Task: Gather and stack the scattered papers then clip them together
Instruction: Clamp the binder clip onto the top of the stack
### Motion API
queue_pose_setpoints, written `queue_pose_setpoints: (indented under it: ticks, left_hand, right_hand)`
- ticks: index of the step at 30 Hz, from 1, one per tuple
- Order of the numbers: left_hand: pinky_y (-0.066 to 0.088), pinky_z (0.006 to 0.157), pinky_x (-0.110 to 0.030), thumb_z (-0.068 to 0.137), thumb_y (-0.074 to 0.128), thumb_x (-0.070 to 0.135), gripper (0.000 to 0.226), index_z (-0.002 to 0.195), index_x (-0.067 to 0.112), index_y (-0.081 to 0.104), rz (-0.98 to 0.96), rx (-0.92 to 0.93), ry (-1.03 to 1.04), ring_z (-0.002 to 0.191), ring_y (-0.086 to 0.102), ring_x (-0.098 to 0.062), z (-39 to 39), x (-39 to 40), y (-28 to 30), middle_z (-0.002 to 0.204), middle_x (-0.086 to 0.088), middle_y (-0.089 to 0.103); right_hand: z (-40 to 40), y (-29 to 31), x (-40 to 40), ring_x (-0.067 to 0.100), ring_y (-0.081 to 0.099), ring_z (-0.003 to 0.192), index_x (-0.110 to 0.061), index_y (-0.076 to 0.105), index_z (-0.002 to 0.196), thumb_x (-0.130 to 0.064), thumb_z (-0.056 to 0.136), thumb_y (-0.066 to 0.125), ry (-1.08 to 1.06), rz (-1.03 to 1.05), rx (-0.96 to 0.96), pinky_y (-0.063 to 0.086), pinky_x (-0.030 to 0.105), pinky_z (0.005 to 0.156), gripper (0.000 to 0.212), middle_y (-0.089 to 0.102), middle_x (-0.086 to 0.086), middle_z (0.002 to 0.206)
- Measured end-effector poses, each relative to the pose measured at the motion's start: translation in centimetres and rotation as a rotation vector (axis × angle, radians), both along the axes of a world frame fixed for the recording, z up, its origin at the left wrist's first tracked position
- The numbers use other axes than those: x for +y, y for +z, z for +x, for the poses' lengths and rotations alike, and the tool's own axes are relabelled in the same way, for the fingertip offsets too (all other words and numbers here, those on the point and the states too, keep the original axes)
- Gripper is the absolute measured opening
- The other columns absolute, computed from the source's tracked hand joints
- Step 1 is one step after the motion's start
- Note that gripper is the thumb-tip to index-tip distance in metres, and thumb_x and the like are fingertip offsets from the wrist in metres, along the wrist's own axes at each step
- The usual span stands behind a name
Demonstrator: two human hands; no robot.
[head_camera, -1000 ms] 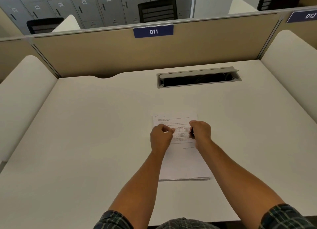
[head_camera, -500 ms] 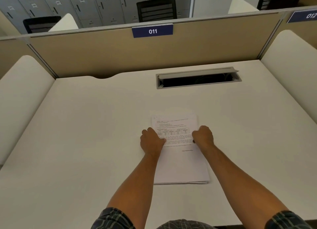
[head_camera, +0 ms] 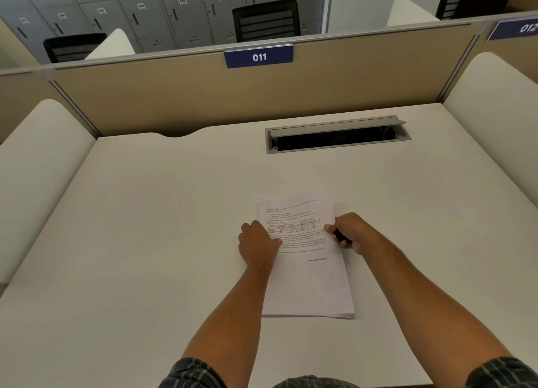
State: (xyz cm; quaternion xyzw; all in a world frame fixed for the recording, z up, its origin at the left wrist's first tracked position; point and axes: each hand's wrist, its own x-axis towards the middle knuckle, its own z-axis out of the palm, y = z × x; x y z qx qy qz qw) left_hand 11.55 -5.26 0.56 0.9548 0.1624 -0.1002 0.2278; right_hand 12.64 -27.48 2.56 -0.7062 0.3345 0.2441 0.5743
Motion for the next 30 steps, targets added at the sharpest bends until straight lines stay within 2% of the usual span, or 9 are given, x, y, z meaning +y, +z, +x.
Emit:
queue_pose_setpoints:
  ticks: [6, 10, 13, 15, 17, 19, 22, 26, 30]
  left_hand:
    - [0.050, 0.098, -0.044, 0.078, 0.085, 0.037, 0.075, 0.138, 0.008, 0.050, -0.120, -0.011, 0.021, 0.126, 0.052, -0.035, 0.0, 0.5, -0.7, 0.133, -0.014, 0.051]
    - [0.048, 0.107, -0.045, 0.069, 0.094, 0.042, 0.092, 0.143, 0.009, 0.052, -0.400, -0.006, 0.104, 0.128, 0.058, -0.032, 0.8, 1.9, -1.3, 0.138, -0.012, 0.058]
    - [0.060, 0.085, -0.033, 0.067, 0.097, 0.029, 0.052, 0.113, 0.016, 0.076, -0.881, 0.007, 0.193, 0.101, 0.076, -0.020, 1.3, 3.3, -0.7, 0.121, -0.010, 0.076]
    - [0.061, 0.071, -0.026, 0.065, 0.098, 0.028, 0.043, 0.103, 0.019, 0.079, -1.012, -0.026, 0.172, 0.091, 0.079, -0.016, 1.3, 4.2, 0.5, 0.109, -0.006, 0.080]
    - [0.062, 0.073, -0.029, 0.062, 0.099, 0.033, 0.053, 0.108, 0.016, 0.078, -1.069, -0.086, 0.134, 0.095, 0.078, -0.019, 1.4, 4.6, 2.3, 0.107, -0.003, 0.081]
    - [0.063, 0.083, -0.040, 0.065, 0.096, 0.034, 0.058, 0.116, 0.016, 0.075, -1.126, -0.125, 0.038, 0.104, 0.076, -0.027, 1.7, 4.7, 4.3, 0.112, -0.004, 0.079]
    - [0.061, 0.090, -0.049, 0.070, 0.092, 0.030, 0.060, 0.125, 0.018, 0.071, -1.158, -0.149, -0.144, 0.110, 0.073, -0.032, 1.6, 4.4, 7.5, 0.119, -0.008, 0.076]
    - [0.063, 0.087, -0.048, 0.064, 0.093, 0.026, 0.051, 0.112, 0.029, 0.076, -1.138, -0.224, -0.233, 0.104, 0.073, -0.028, 0.7, 3.8, 10.1, 0.112, -0.005, 0.077]
    - [0.063, 0.079, -0.038, 0.067, 0.091, 0.023, 0.048, 0.111, 0.035, 0.075, -1.143, -0.304, -0.299, 0.101, 0.073, -0.024, -0.2, 3.9, 11.0, 0.109, -0.003, 0.077]
  right_hand:
    - [-0.9, -1.4, -0.2, 0.015, 0.049, 0.054, 0.004, 0.069, 0.112, 0.002, 0.098, 0.060, -0.044, -0.016, -0.010, 0.031, 0.023, 0.041, 0.017, 0.065, 0.011, 0.077]
    - [-1.9, -1.8, 0.3, 0.016, 0.055, 0.053, -0.005, 0.071, 0.104, -0.005, 0.098, 0.065, -0.006, -0.063, -0.191, 0.038, 0.024, 0.044, 0.009, 0.071, 0.010, 0.083]
    - [-2.7, -0.8, 0.2, 0.014, 0.064, 0.061, -0.014, 0.071, 0.101, -0.008, 0.098, 0.065, 0.002, -0.003, -0.384, 0.044, 0.023, 0.045, 0.009, 0.077, 0.008, 0.093]
    - [-3.1, 0.3, -0.1, 0.008, 0.065, 0.059, -0.016, 0.072, 0.104, -0.009, 0.098, 0.066, 0.011, 0.072, -0.531, 0.044, 0.019, 0.043, 0.011, 0.079, 0.004, 0.093]
    - [-3.5, 1.4, -0.4, 0.006, 0.061, 0.053, -0.015, 0.071, 0.106, -0.009, 0.099, 0.067, 0.040, 0.128, -0.667, 0.041, 0.019, 0.042, 0.011, 0.078, 0.004, 0.096]
    - [-3.9, 2.2, -0.7, 0.008, 0.056, 0.052, -0.016, 0.071, 0.106, -0.009, 0.100, 0.066, 0.058, 0.130, -0.759, 0.041, 0.022, 0.043, 0.011, 0.076, 0.007, 0.098]
    - [-4.4, 3.5, -0.9, 0.009, 0.054, 0.052, -0.017, 0.069, 0.101, -0.008, 0.100, 0.064, 0.054, 0.114, -0.874, 0.043, 0.024, 0.045, 0.010, 0.075, 0.006, 0.091]
    - [-5.2, 5.6, -1.1, 0.006, 0.061, 0.057, -0.017, 0.067, 0.105, -0.008, 0.101, 0.062, 0.067, 0.136, -1.054, 0.050, 0.018, 0.050, 0.011, 0.077, -0.003, 0.094]
    - [-6.1, 6.9, -1.4, 0.013, 0.058, 0.055, -0.035, 0.068, 0.107, -0.026, 0.097, 0.065, 0.094, 0.070, -1.143, 0.053, 0.020, 0.053, 0.014, 0.076, -0.007, 0.101]
